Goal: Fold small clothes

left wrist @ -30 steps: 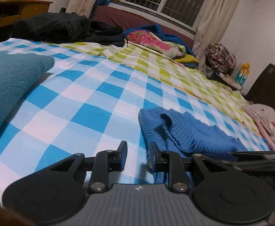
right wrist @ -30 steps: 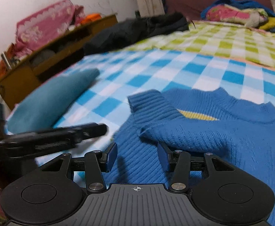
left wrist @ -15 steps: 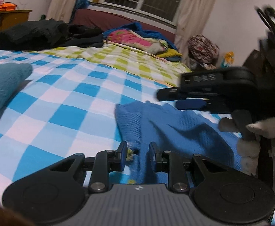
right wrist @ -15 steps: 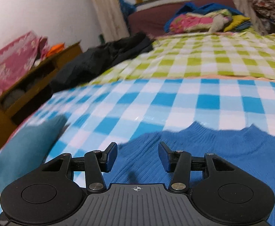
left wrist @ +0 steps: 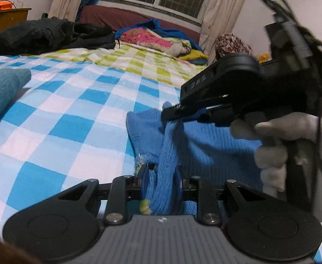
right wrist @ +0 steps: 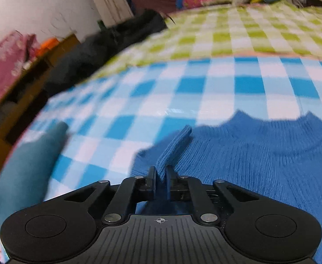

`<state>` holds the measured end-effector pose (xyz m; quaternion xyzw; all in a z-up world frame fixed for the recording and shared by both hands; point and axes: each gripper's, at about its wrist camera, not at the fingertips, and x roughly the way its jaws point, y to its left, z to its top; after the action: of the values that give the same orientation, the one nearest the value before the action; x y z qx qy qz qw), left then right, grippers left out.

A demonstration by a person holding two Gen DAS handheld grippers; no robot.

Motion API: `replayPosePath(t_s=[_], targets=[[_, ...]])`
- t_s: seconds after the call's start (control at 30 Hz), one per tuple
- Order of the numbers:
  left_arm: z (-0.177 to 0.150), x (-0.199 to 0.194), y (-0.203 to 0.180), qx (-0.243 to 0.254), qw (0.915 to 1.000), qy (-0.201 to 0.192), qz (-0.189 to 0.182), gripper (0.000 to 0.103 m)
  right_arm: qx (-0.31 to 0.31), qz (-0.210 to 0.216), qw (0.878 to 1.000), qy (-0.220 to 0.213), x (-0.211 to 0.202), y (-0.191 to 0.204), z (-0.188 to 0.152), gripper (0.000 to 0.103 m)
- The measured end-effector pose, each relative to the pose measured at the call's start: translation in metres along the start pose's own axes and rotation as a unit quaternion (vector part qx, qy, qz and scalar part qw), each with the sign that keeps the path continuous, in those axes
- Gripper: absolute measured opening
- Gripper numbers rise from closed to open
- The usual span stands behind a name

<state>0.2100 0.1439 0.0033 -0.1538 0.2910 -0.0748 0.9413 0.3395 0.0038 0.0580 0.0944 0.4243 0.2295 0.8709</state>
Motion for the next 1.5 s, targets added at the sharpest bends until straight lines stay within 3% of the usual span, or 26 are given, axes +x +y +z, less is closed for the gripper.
replayPosePath(t_s=[0.13, 0.23, 0.4, 0.5, 0.63, 0.73, 0.87, 0.97, 1.1, 1.27, 1.3, 1.4, 1.5], targets=[[0.005, -0.008, 0.002, -0.006, 0.9998, -0.02, -0.001, 0.031, -0.018, 0.045, 0.998, -0.025, -0.013, 0.025, 0.005, 0.008], [0.006, -0.006, 0.004, 0.001, 0.9997, -0.018, 0.014, 0.03, -0.031, 0.053, 0.998, -0.028, -0.004, 0.04, 0.005, 0.008], [0.002, 0.012, 0.016, -0.015, 0.9987, 0.029, 0.04, 0.031, -0.012, 0.036, 0.999, 0.033, 0.039, 0.029, -0.002, 0.013], [0.003, 0.012, 0.014, -0.007, 0.9986, 0.028, 0.044, 0.031, -0.001, 0.054, 0.998, 0.018, 0.026, 0.021, -0.008, 0.019], [0.0, 0.012, 0.008, 0.003, 0.9984, 0.022, 0.052, 0.031, 0.0, 0.051, 0.998, -0.032, -0.019, 0.002, -0.012, 0.019], [0.001, 0.01, 0.006, 0.004, 0.9986, 0.014, 0.052, 0.031, 0.005, 0.011, 0.996, -0.085, -0.065, -0.034, -0.021, 0.023], [0.0, 0.004, -0.004, 0.022, 0.9981, -0.01, 0.056, 0.031, 0.024, -0.101, 0.985, -0.136, -0.11, -0.099, -0.032, 0.026], [0.0, 0.003, -0.016, 0.041, 0.997, -0.026, 0.06, 0.031, 0.049, -0.165, 0.974, -0.145, -0.12, -0.145, -0.036, 0.036], [-0.004, 0.009, -0.032, 0.063, 0.9956, -0.022, 0.065, 0.031, 0.092, -0.166, 0.974, -0.127, -0.107, -0.183, -0.038, 0.038], [-0.007, 0.013, -0.051, 0.098, 0.9917, -0.024, 0.079, 0.035, 0.078, -0.162, 0.978, -0.101, -0.082, -0.193, -0.04, 0.04], [-0.007, 0.015, -0.054, 0.103, 0.991, -0.024, 0.082, 0.036, 0.072, -0.161, 0.979, -0.1, -0.081, -0.193, -0.04, 0.039], [-0.003, 0.016, -0.058, 0.103, 0.9909, -0.025, 0.083, 0.036, 0.077, -0.145, 0.981, -0.1, -0.089, -0.198, -0.038, 0.009], [0.001, 0.015, -0.063, 0.106, 0.9906, -0.033, 0.079, 0.036, 0.082, -0.127, 0.98, -0.133, -0.114, -0.2, -0.04, 0.007]])
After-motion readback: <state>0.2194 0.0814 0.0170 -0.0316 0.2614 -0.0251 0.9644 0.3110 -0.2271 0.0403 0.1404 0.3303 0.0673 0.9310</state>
